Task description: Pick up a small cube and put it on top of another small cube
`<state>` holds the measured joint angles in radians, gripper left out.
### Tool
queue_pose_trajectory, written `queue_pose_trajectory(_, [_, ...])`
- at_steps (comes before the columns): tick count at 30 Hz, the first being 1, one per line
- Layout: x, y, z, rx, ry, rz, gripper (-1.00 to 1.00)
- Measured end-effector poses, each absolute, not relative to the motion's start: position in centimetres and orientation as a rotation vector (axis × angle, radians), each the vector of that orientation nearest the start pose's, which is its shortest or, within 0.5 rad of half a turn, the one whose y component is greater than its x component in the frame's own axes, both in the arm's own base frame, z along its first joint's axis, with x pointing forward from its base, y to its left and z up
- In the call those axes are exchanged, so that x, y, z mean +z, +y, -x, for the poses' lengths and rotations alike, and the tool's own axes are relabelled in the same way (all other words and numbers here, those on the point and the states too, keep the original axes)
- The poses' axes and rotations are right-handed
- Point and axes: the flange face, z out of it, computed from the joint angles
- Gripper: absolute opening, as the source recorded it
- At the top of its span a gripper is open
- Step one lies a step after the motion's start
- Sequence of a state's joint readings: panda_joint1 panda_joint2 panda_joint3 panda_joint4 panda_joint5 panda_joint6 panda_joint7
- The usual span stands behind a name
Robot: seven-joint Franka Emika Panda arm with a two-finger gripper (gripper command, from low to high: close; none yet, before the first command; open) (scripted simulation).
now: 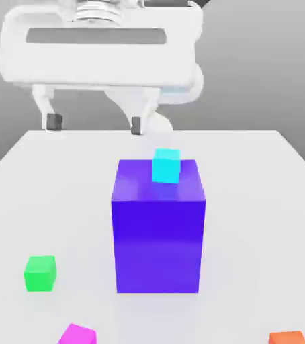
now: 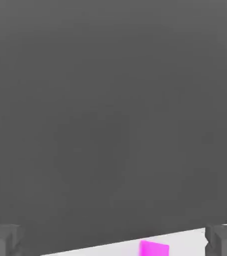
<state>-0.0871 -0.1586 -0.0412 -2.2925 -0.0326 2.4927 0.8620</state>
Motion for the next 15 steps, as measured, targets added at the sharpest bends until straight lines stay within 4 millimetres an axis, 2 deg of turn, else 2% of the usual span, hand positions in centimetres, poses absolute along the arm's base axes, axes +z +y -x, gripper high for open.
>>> queue_pose_trajectory(7, [32.8, -10.0, -53.3, -0.274, 1.527, 2.672, 0.0])
queue_pose_trajectory(15, [18.6, -12.2, -52.0, -0.013, 1.641, 2.676, 0.0])
